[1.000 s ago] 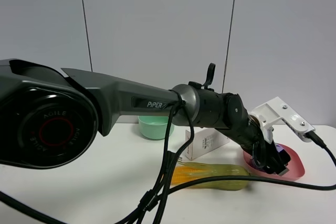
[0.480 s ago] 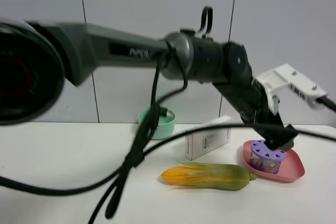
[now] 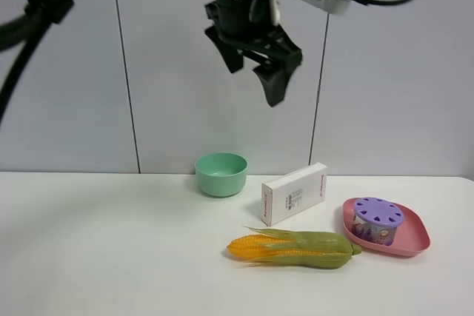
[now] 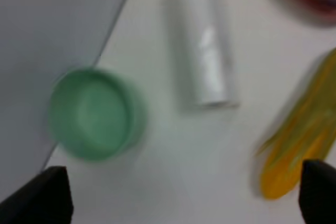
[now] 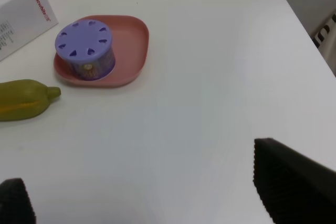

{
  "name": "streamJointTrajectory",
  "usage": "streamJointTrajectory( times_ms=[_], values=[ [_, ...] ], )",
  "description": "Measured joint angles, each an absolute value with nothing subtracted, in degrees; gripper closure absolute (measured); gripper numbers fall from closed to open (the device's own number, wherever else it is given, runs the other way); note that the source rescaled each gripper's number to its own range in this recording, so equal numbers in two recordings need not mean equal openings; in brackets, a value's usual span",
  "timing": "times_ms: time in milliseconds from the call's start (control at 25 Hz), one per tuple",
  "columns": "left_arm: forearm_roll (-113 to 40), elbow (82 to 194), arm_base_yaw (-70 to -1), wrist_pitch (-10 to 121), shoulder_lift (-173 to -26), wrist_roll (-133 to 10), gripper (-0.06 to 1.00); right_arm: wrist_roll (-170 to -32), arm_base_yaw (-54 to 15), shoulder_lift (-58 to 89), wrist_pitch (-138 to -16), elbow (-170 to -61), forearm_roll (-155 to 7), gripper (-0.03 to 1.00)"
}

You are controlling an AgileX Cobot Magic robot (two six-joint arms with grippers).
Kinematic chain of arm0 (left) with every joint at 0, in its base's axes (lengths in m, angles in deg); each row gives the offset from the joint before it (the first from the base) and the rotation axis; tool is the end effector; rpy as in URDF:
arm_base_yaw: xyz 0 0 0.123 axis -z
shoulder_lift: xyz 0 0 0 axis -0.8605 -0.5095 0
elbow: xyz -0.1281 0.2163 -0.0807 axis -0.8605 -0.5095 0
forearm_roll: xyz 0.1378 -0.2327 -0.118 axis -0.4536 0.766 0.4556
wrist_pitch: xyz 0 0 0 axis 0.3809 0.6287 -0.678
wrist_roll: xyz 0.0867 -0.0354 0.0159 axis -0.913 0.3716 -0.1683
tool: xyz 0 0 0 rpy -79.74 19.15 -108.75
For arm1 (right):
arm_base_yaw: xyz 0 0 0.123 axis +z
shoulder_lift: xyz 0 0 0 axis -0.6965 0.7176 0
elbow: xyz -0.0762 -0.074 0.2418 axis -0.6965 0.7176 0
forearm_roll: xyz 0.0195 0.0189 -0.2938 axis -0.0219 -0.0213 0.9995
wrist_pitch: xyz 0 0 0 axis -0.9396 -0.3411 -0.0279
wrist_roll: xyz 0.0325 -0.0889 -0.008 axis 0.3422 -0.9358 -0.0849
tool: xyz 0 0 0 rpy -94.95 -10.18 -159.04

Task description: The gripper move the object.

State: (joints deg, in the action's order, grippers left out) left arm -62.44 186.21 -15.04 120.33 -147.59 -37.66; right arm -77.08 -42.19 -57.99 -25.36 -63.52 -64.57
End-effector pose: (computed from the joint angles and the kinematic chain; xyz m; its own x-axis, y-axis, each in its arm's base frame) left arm 0.3748 -0.3386 0.3246 -0.4187 0.7692 -0.4827 0.7388 0.5977 0.3114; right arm 0.0594 0.0002 0.2943 -0.4573 -0.0071 -0.8893 -0.0135 0.9999 -0.0011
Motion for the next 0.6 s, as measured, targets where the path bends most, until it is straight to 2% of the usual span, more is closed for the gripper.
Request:
streamJointTrajectory(
  times_ms=[120,280,600],
  values=[
    [-62.8,182.6,-19.2,120.6,-143.1,-33.0,0.43,-77.1,-42.2,-58.0,-25.4,-63.5,-64.6,-0.03],
    [-62.2,172.4,-26.6,120.6,-134.6,-30.1,0.43,-77.1,-42.2,-58.0,-25.4,-63.5,-64.6,-0.03],
    [-53.2,141.5,-47.6,116.1,-109.9,-29.8,0.43,-77.1,-42.2,-58.0,-25.4,-63.5,-64.6,-0.03]
  ],
)
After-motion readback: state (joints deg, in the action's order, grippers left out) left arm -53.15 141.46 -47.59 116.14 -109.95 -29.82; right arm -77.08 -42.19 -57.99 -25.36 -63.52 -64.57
